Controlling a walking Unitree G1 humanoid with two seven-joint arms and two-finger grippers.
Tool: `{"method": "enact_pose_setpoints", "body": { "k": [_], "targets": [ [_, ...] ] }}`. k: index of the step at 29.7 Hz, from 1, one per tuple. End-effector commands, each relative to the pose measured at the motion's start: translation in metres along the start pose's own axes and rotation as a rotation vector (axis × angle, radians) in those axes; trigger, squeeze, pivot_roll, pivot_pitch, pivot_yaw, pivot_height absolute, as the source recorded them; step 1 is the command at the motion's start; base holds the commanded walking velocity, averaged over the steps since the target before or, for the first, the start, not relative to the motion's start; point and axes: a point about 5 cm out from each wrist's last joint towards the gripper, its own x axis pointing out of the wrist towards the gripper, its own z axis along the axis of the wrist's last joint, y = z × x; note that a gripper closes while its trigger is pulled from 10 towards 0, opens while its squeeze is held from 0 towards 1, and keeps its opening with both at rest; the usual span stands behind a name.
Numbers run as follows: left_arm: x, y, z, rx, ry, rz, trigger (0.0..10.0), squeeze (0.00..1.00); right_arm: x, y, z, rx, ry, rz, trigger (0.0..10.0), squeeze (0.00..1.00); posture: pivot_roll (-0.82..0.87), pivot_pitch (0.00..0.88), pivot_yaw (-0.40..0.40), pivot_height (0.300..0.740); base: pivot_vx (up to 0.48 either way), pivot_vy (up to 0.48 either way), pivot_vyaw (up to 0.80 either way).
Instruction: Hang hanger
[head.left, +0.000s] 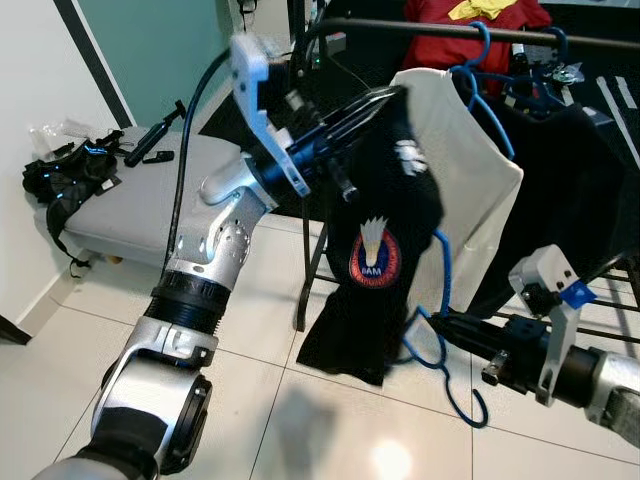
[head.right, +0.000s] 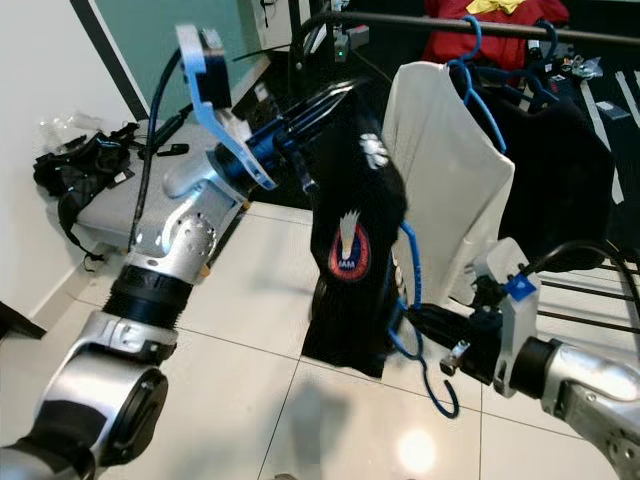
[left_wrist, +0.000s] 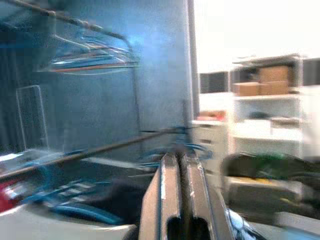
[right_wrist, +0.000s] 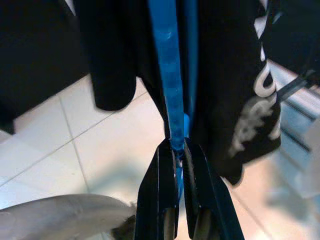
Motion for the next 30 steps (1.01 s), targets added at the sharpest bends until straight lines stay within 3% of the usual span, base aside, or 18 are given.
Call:
{"method": "enact_pose_setpoints", "body": {
  "k": [1,3,8,11,12,14,19,23,24,26,28,29,30],
  "targets": [
    [0.012,-0.018,0.023,0.007,-0.122,-0.148,10.0,0.0,0.006,-0.002,-0.032,0.114,0.157,-0.019,0.0,0.0,-0.15,0.203,0.093,0.74,0.0,0.0,0.0],
    [0.008,-0.024,0.004,0.003,-0.032,-0.182,10.0,0.0,0.009,-0.004,-0.024,0.096,0.101,-0.025,0.0,0.0,-0.15,0.202,0.098,0.74,0.0,0.0,0.0],
    [-0.004,-0.023,-0.012,0.009,0.074,-0.194,10.0,0.0,0.009,-0.005,-0.016,0.081,0.046,-0.032,0.0,0.0,-0.15,0.203,0.102,0.74,0.0,0.0,0.0],
    [-0.023,-0.022,-0.033,0.052,0.254,-0.187,10.0,0.0,0.007,-0.003,-0.005,0.064,-0.039,-0.008,0.0,0.0,-0.15,0.203,0.105,0.74,0.0,0.0,0.0],
    [-0.023,-0.022,-0.033,0.052,0.254,-0.187,10.0,0.0,0.007,-0.003,-0.005,0.064,-0.039,-0.008,0.0,0.0,-0.15,0.203,0.105,0.74,0.0,0.0,0.0],
    [-0.029,-0.014,-0.042,0.118,0.347,-0.122,10.0,0.0,0.007,-0.001,0.0,0.058,-0.072,0.01,0.0,0.0,-0.14,0.203,0.105,0.74,0.0,0.0,0.0],
    [-0.032,-0.007,-0.044,0.156,0.385,-0.079,10.0,0.0,0.007,0.0,0.001,0.056,-0.083,0.015,0.0,0.0,-0.14,0.203,0.105,0.74,0.0,0.0,0.0],
    [-0.049,0.04,-0.035,0.36,0.501,0.253,10.0,0.0,0.003,-0.007,0.006,0.051,-0.104,-0.02,0.0,0.0,-0.15,0.203,0.105,0.74,0.0,0.0,0.0],
    [-0.049,0.04,-0.035,0.36,0.501,0.253,10.0,0.0,0.003,-0.007,0.006,0.051,-0.104,-0.02,0.0,0.0,-0.15,0.203,0.105,0.74,0.0,0.0,0.0],
    [-0.057,0.053,-0.027,0.429,0.52,0.357,10.0,0.0,0.002,-0.009,0.006,0.05,-0.104,-0.033,0.0,0.0,-0.15,0.204,0.106,0.74,0.0,0.0,0.0],
    [-0.057,0.053,-0.027,0.429,0.52,0.357,10.0,0.0,0.002,-0.009,0.006,0.05,-0.104,-0.033,0.0,0.0,-0.15,0.204,0.106,0.74,0.0,0.0,0.0],
    [-0.07,0.072,-0.012,0.491,0.497,0.537,10.0,0.0,0.001,-0.008,0.003,0.051,-0.08,-0.032,0.0,0.0,-0.15,0.206,0.102,0.74,0.0,0.0,0.0],
    [-0.07,0.072,-0.012,0.491,0.497,0.537,10.0,0.0,0.001,-0.008,0.003,0.051,-0.08,-0.032,0.0,0.0,-0.15,0.206,0.102,0.74,0.0,0.0,0.0]
  ]
}}
